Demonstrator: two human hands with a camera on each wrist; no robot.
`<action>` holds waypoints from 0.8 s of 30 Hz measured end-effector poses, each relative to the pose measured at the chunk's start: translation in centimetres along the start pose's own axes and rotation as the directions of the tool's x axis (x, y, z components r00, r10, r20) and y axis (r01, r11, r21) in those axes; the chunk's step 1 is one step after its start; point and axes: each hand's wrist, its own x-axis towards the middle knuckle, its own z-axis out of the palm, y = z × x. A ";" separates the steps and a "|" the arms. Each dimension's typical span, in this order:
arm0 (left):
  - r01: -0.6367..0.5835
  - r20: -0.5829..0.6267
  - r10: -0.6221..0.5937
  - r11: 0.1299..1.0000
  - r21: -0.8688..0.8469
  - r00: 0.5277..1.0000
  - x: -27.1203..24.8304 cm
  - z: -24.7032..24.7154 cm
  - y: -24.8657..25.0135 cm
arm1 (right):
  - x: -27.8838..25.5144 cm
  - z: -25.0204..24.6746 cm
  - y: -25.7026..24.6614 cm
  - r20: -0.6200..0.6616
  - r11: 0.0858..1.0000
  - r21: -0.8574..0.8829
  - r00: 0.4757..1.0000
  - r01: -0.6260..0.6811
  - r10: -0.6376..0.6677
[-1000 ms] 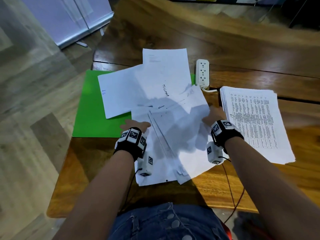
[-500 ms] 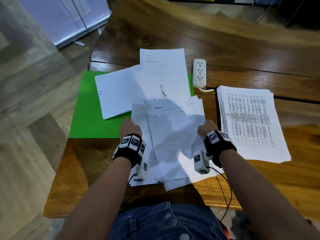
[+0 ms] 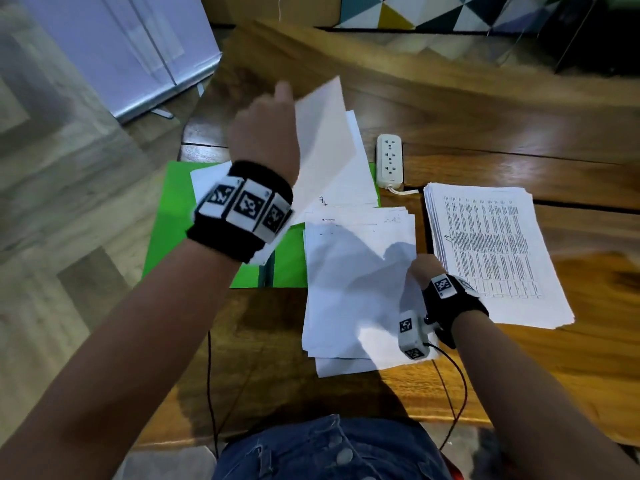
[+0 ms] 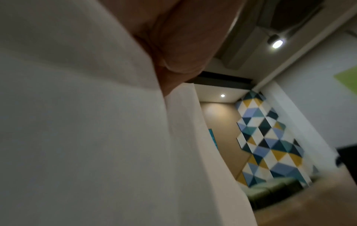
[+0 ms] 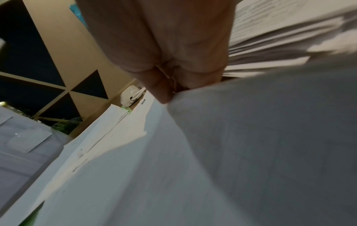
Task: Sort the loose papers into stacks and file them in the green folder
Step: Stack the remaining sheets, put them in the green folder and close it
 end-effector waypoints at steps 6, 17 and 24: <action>0.089 -0.118 -0.123 0.961 -0.262 0.985 2.2 -1.9 -1.1 | -0.1 -0.2 1.2 0.081 0.807 0.582 0.994 -0.103 0.068; 0.470 0.625 -0.207 0.834 -0.290 0.753 -5.9 18.9 -0.4 | -0.5 0.7 2.0 0.247 0.415 0.895 0.957 -0.163 -0.155; 0.544 0.677 -0.222 0.781 -0.307 0.702 -5.2 20.5 -1.7 | -1.0 0.7 1.0 -0.009 0.826 0.564 1.000 0.016 -0.014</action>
